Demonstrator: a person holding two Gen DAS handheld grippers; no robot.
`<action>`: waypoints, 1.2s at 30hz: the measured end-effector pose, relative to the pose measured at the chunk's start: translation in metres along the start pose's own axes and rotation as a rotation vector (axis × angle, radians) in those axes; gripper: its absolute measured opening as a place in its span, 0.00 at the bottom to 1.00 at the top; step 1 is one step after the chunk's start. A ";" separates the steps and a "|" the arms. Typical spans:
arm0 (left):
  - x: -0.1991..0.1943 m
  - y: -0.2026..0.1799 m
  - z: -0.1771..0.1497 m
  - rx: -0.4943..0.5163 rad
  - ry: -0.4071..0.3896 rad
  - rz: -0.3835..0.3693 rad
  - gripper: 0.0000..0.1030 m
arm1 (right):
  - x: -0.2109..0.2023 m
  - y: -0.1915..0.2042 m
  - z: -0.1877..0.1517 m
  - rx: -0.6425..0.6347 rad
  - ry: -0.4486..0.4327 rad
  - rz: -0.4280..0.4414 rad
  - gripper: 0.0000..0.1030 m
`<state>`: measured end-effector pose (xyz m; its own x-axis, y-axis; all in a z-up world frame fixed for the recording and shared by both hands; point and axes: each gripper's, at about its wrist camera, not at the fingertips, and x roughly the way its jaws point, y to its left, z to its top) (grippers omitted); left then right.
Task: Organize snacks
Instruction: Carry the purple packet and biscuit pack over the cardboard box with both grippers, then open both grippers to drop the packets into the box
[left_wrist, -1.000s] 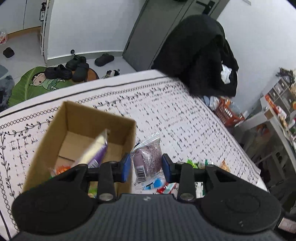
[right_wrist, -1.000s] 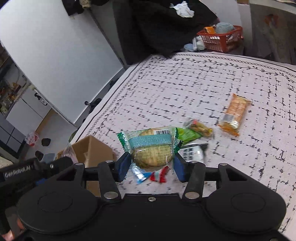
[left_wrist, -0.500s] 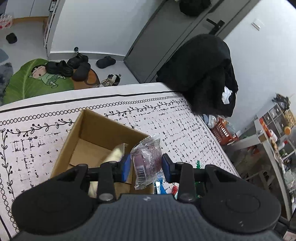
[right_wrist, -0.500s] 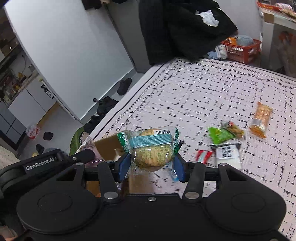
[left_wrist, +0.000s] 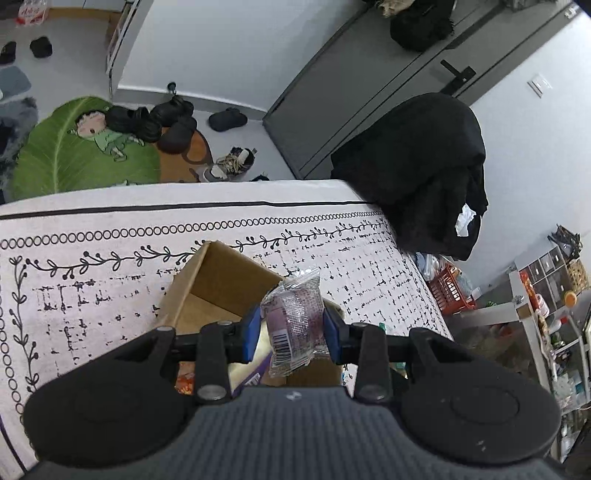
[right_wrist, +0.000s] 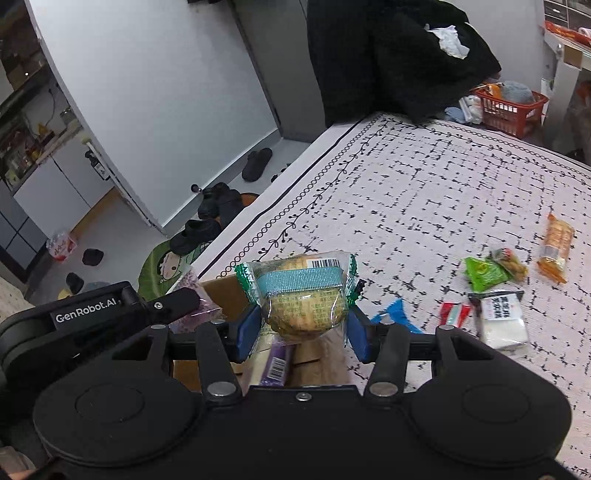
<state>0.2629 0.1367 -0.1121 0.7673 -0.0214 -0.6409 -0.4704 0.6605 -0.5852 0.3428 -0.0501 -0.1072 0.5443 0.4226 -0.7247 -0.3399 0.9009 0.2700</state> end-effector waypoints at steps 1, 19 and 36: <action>0.004 0.004 0.003 -0.009 0.013 -0.005 0.34 | 0.002 0.003 0.000 -0.002 0.002 -0.001 0.48; 0.018 0.037 0.027 -0.123 0.030 0.016 0.54 | 0.034 0.033 0.008 -0.020 0.032 -0.066 0.55; 0.008 0.005 0.015 0.003 0.040 0.056 0.82 | -0.013 -0.017 0.001 0.026 0.001 -0.158 0.62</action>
<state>0.2731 0.1510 -0.1131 0.7215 -0.0143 -0.6923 -0.5108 0.6639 -0.5461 0.3421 -0.0704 -0.1022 0.5889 0.2751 -0.7600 -0.2303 0.9584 0.1684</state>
